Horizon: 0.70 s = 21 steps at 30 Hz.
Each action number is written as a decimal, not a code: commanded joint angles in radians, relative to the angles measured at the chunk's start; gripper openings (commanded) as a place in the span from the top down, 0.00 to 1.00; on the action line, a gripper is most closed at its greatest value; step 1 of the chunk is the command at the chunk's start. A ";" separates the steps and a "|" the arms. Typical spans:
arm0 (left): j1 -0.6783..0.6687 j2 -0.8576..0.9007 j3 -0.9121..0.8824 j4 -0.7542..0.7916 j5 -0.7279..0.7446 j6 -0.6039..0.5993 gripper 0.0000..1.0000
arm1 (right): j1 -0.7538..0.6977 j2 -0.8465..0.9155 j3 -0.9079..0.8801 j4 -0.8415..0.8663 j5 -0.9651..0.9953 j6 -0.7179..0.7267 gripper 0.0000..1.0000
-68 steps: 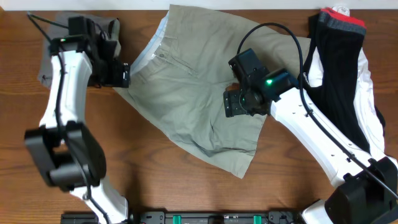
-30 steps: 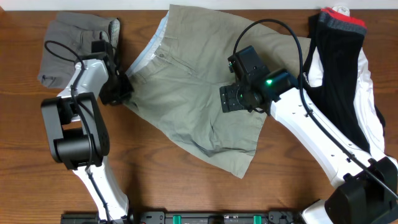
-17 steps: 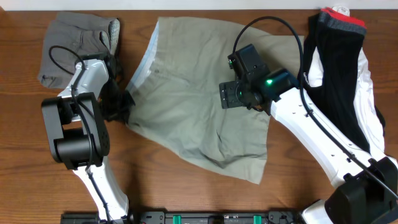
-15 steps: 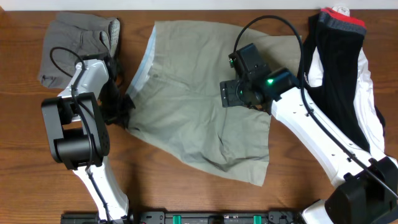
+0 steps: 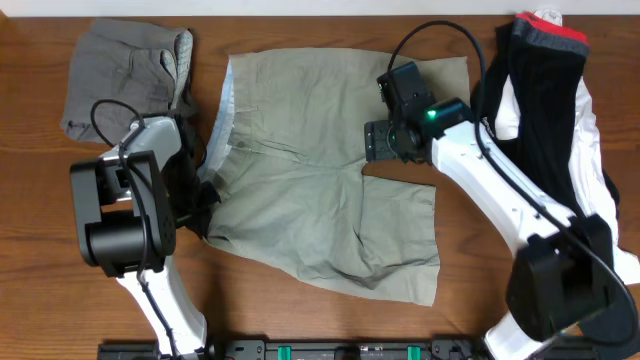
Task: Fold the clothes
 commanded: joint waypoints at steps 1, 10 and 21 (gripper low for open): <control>-0.001 0.032 -0.044 0.056 -0.022 0.012 0.78 | -0.010 0.036 0.010 0.019 0.006 -0.006 0.22; 0.002 -0.033 -0.038 0.077 -0.030 0.082 0.02 | -0.009 0.055 0.010 0.119 -0.061 -0.027 0.22; 0.005 -0.329 0.027 0.106 -0.080 0.120 0.02 | -0.002 0.056 0.010 0.140 -0.087 -0.002 0.22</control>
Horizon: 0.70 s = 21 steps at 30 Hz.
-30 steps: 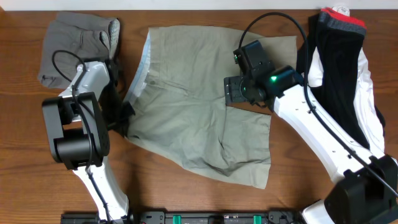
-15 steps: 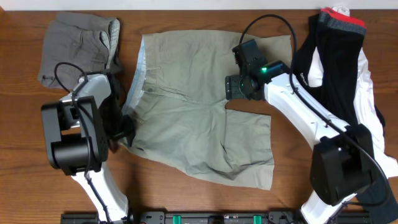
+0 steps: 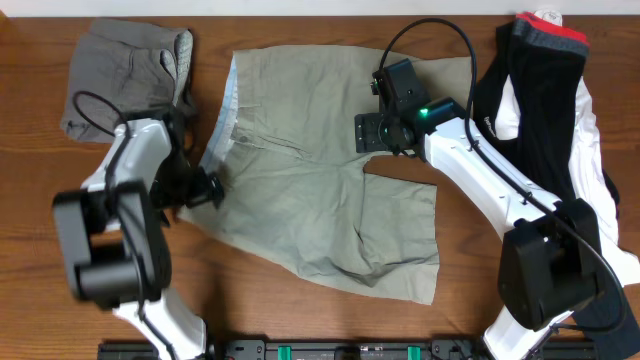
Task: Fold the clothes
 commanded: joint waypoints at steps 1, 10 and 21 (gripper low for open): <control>-0.001 -0.169 0.046 0.012 -0.035 0.016 0.02 | 0.003 0.006 0.010 0.000 -0.011 0.010 0.22; -0.002 -0.448 0.045 0.121 -0.018 -0.034 0.02 | -0.019 0.007 0.008 -0.064 0.053 0.164 0.27; -0.002 -0.410 0.043 0.240 0.040 -0.034 0.07 | -0.103 0.007 -0.114 -0.034 0.079 0.253 0.87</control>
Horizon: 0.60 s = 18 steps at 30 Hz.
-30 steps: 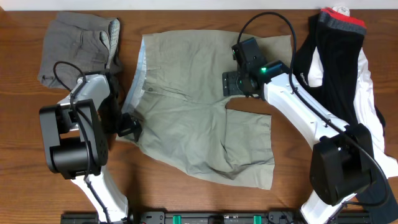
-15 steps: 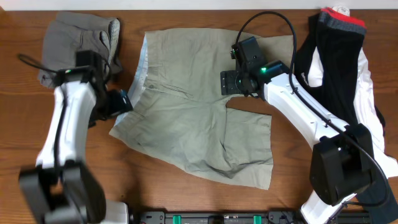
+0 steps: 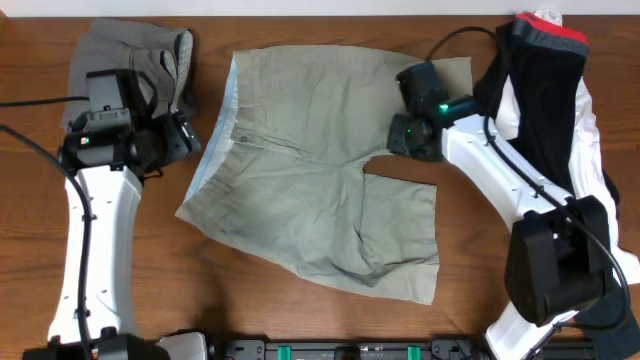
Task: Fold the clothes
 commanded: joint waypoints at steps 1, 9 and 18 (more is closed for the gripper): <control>-0.002 0.037 0.009 0.006 0.011 -0.005 0.08 | -0.005 0.007 -0.070 0.056 0.010 -0.005 0.93; -0.002 0.080 0.005 0.018 0.011 -0.005 0.08 | -0.005 0.021 -0.206 0.301 0.032 -0.051 0.99; -0.002 0.080 0.004 0.029 0.010 -0.004 0.08 | -0.006 0.190 -0.236 0.512 0.047 -0.057 0.99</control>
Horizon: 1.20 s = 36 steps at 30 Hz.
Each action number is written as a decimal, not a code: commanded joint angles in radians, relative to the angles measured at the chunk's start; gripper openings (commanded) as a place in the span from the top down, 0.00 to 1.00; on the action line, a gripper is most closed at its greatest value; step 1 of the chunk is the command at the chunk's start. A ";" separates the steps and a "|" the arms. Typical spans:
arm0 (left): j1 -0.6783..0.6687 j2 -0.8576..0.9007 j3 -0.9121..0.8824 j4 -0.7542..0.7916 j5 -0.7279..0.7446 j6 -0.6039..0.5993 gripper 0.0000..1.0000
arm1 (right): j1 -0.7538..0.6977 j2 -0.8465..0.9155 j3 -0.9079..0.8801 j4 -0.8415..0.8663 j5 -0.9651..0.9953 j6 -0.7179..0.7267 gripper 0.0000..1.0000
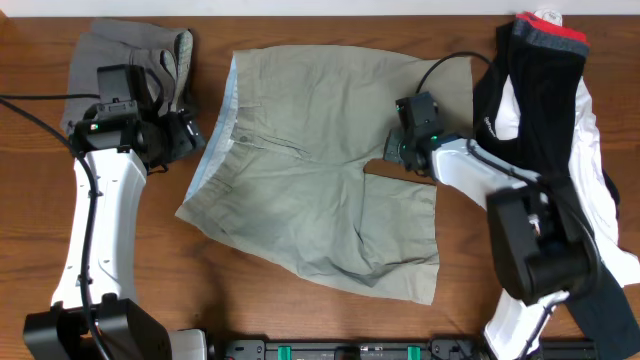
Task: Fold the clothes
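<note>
Olive-green shorts lie spread flat mid-table, with the waistband to the left and both legs pointing right. My left gripper hovers just left of the waistband edge, beside the grey garment. My right gripper sits at the lower hem of the far leg, near the gap between the two legs. From overhead, the dark fingers of both grippers are too small to tell whether they are open or shut, or whether either pinches cloth.
A folded grey garment lies at the back left, partly under my left wrist. A heap of black, white and red clothes fills the right side. The right arm's base stands at the front right on the wooden table.
My right arm has drawn back, and its gripper has shifted slightly down and left, onto the far leg's hem. The left gripper has moved a little to the right. The shorts lie unchanged.
At first my left gripper was at the shorts' front-left waistband corner and the right gripper was on the far leg. The left side of the shorts then lay further left and flatter. My left arm then stood stretched out beside the waistband, and both grippers now rest near the shorts' edges.
</note>
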 commanded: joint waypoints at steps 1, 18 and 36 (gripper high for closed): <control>-0.002 0.003 0.004 0.001 0.006 -0.004 0.08 | -0.001 0.094 -0.015 0.025 0.017 -0.014 0.99; -0.002 0.003 0.004 0.058 0.006 -0.005 0.07 | -0.121 0.266 0.018 0.452 -0.014 -0.100 0.98; -0.002 0.003 -0.011 0.060 0.003 -0.005 0.07 | -0.165 0.033 0.313 -0.409 -0.069 -0.478 0.27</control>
